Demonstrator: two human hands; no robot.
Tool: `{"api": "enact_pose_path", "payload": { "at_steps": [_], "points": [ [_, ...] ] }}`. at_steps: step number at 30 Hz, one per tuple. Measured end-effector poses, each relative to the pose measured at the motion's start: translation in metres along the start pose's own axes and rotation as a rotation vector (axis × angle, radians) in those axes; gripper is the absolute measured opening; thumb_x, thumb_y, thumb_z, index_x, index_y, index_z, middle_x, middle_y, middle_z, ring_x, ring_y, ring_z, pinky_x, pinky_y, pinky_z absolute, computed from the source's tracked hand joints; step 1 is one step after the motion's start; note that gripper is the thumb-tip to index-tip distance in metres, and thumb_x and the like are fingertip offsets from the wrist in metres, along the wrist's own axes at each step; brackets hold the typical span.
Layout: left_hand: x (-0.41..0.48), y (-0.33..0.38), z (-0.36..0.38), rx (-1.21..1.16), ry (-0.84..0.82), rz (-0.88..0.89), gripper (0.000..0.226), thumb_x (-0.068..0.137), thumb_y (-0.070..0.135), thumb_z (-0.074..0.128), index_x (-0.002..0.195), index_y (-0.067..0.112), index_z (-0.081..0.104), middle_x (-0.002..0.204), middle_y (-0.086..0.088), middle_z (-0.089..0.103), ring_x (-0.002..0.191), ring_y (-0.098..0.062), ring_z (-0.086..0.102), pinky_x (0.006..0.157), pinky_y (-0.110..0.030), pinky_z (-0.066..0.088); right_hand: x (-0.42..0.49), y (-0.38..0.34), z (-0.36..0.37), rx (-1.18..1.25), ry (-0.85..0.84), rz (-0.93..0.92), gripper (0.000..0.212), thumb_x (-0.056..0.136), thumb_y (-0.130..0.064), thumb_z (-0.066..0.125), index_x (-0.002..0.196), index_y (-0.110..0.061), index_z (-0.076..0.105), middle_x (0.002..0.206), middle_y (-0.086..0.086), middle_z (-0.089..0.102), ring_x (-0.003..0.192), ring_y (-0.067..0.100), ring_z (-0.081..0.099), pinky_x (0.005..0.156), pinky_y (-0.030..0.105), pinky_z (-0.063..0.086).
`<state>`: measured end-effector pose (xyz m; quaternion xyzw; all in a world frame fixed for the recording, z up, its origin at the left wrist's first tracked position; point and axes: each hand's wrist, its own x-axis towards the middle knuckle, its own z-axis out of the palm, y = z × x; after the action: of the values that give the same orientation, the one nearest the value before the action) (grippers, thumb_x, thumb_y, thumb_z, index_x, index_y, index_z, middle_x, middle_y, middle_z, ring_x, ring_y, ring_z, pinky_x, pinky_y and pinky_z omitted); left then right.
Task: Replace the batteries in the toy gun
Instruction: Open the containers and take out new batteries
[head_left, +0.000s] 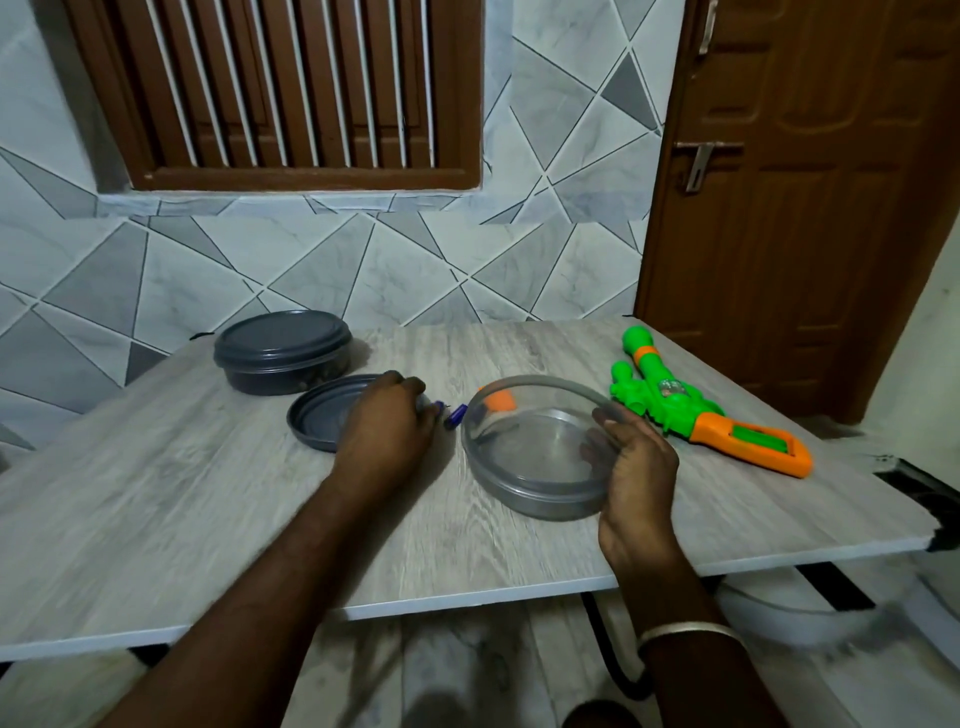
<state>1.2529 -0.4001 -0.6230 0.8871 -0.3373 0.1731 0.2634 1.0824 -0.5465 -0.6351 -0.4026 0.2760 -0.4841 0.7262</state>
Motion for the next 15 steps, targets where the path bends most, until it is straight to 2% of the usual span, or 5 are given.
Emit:
{"api": "enact_pose_path", "payload": {
  "at_steps": [3,5,8,11,15],
  "points": [
    [0.009,0.015,0.002,-0.053,-0.072,0.077,0.039,0.097,0.027,0.060,0.130,0.007,0.063,0.123,-0.017,0.062,0.109,-0.034,0.062,0.092,-0.041,0.050,0.002,0.000,0.001,0.058,-0.008,0.003,0.035,0.093,0.000,0.049,0.124,-0.005,0.064,0.111,0.008,0.071,0.107,0.028,0.066,0.094,0.039,0.053],
    [0.015,0.024,0.006,-0.050,-0.146,0.102,0.040,0.093,0.027,0.064,0.129,0.008,0.064,0.122,-0.017,0.064,0.108,-0.033,0.063,0.092,-0.041,0.052,0.003,0.000,-0.001,0.099,-0.006,0.001,0.035,0.094,-0.001,0.048,0.125,-0.004,0.063,0.113,0.008,0.071,0.108,0.028,0.066,0.094,0.037,0.053],
    [0.024,0.033,0.018,0.110,-0.226,0.145,0.026,0.082,0.034,0.068,0.101,0.016,0.068,0.097,-0.007,0.067,0.093,-0.028,0.065,0.076,-0.035,0.054,0.006,0.000,-0.004,0.146,0.006,-0.016,0.035,0.095,-0.001,0.046,0.125,-0.003,0.063,0.115,0.010,0.071,0.109,0.028,0.067,0.092,0.036,0.055],
    [0.036,0.036,0.032,0.254,-0.311,0.123,0.019,0.081,0.042,0.061,0.080,0.023,0.059,0.072,0.005,0.059,0.078,-0.021,0.066,0.070,-0.033,0.057,0.006,0.001,-0.005,0.166,0.009,-0.025,0.035,0.095,-0.001,0.046,0.126,-0.003,0.063,0.115,0.010,0.071,0.109,0.028,0.067,0.088,0.034,0.056],
    [0.042,0.034,0.040,0.259,-0.351,0.097,0.021,0.086,0.041,0.062,0.073,0.026,0.054,0.077,0.003,0.066,0.070,-0.017,0.064,0.071,-0.036,0.060,0.006,0.001,-0.003,0.168,0.004,-0.023,0.035,0.095,0.000,0.046,0.125,-0.004,0.063,0.117,0.010,0.070,0.111,0.028,0.065,0.089,0.036,0.055]
  ]
}}
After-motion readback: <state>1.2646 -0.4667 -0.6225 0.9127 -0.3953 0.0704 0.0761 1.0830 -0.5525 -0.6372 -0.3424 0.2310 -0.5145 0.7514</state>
